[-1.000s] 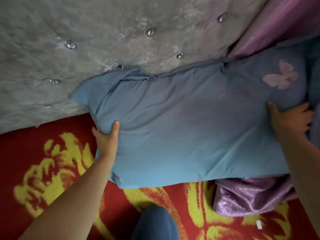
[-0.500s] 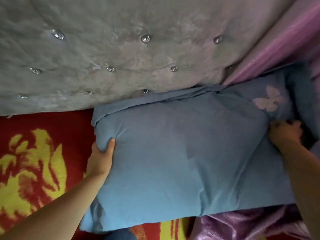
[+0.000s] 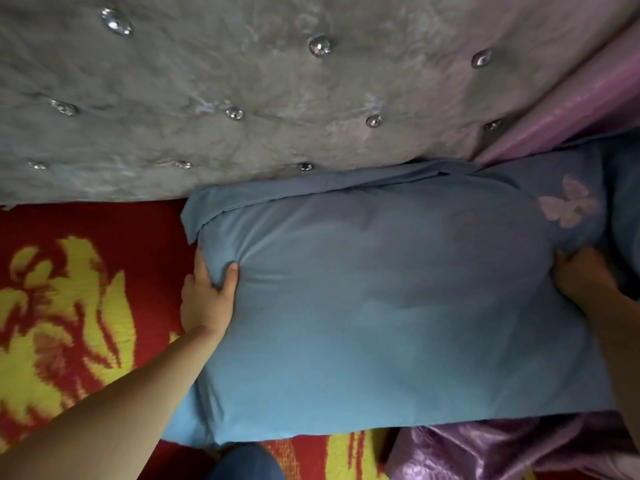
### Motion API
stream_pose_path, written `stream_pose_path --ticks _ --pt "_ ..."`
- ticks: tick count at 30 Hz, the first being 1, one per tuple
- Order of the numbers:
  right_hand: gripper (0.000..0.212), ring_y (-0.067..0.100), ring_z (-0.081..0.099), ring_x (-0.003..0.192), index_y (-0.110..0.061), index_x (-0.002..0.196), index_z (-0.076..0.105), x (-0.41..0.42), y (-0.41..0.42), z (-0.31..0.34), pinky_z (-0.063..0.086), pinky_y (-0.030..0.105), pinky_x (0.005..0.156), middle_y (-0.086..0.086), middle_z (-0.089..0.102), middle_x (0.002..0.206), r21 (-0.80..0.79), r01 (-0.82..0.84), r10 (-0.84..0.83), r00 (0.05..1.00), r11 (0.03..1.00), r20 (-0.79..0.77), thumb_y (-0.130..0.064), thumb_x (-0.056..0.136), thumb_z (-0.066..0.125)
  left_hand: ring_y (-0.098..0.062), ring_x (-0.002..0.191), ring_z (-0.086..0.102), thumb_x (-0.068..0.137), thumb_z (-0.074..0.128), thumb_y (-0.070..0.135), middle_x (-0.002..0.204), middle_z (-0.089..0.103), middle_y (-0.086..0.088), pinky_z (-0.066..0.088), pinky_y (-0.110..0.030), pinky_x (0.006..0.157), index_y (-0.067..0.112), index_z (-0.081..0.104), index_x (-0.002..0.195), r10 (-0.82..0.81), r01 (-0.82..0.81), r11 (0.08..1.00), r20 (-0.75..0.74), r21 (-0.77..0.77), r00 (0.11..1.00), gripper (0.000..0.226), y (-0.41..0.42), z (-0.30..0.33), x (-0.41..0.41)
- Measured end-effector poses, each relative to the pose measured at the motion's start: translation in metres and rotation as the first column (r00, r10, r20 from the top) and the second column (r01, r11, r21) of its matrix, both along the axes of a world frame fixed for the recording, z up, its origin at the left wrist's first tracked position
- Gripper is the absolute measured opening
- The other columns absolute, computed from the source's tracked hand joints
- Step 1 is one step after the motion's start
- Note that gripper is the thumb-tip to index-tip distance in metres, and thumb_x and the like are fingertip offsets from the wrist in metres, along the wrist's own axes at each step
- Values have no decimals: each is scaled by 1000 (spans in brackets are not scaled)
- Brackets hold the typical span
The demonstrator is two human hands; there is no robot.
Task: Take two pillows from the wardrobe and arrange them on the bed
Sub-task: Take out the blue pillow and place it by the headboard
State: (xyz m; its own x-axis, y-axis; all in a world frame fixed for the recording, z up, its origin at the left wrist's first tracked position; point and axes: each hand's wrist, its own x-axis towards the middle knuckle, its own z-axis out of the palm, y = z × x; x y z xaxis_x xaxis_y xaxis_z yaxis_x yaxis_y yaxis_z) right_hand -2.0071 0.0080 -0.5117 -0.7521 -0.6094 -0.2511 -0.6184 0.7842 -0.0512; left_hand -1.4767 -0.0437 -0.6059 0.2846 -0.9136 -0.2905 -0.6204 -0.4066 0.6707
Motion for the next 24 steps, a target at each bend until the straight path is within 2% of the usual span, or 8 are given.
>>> stream_pose_path --ticks 3,6,9,11,14,18,24 --pt "48 53 43 126 18 129 44 14 0 15 35 57 108 36 47 135 -47 82 -84 996 995 -42 -20 99 46 -44 119 43 88 52 50 127 44 -28 40 -52 96 23 22 148 -71 67 997 151 32 986 71 -4 11 4" --pt "58 49 32 135 9 140 31 67 -3 32 26 62 111 32 32 147 -109 53 -74 977 993 -199 -27 97 47 -40 125 38 89 56 43 136 40 -23 38 -52 98 21 24 147 -205 210 978 172 -8 963 70 -13 34 6" --pt "62 31 17 147 -6 148 27 156 -16 48 7 61 115 17 19 159 -65 -213 192 952 975 -237 -26 93 50 -35 131 36 90 54 43 141 40 -18 37 -47 103 21 25 147 -426 449 890 197 -87 883 68 -30 65 9" --pt "61 23 13 149 -12 150 26 220 -28 58 3 61 116 11 18 161 -13 -345 335 918 939 -212 -28 95 48 -31 133 34 91 52 44 142 40 -15 34 -44 105 23 25 147 -527 556 822 205 -123 825 66 -43 88 19" --pt "58 19 10 150 -20 150 25 314 -49 81 4 61 116 4 17 161 -6 -421 413 892 907 -181 -32 96 44 -30 131 37 92 49 45 140 42 -14 36 -44 106 24 26 147 -631 676 716 253 -173 734 64 -63 129 56" --pt "55 18 11 149 -22 150 22 420 -73 130 8 59 117 1 17 161 -20 -440 429 885 898 -177 -33 99 37 -30 122 44 91 48 46 130 48 -11 39 -42 99 24 30 145 -707 796 560 369 -228 603 61 -88 191 122" --pt "49 21 19 146 -21 149 24 519 -101 226 21 49 116 2 23 158 -72 -432 415 892 899 -179 -33 102 32 -31 121 46 90 51 42 127 51 -13 38 -43 98 22 35 143 -696 841 406 476 -358 539 59 -138 299 189"
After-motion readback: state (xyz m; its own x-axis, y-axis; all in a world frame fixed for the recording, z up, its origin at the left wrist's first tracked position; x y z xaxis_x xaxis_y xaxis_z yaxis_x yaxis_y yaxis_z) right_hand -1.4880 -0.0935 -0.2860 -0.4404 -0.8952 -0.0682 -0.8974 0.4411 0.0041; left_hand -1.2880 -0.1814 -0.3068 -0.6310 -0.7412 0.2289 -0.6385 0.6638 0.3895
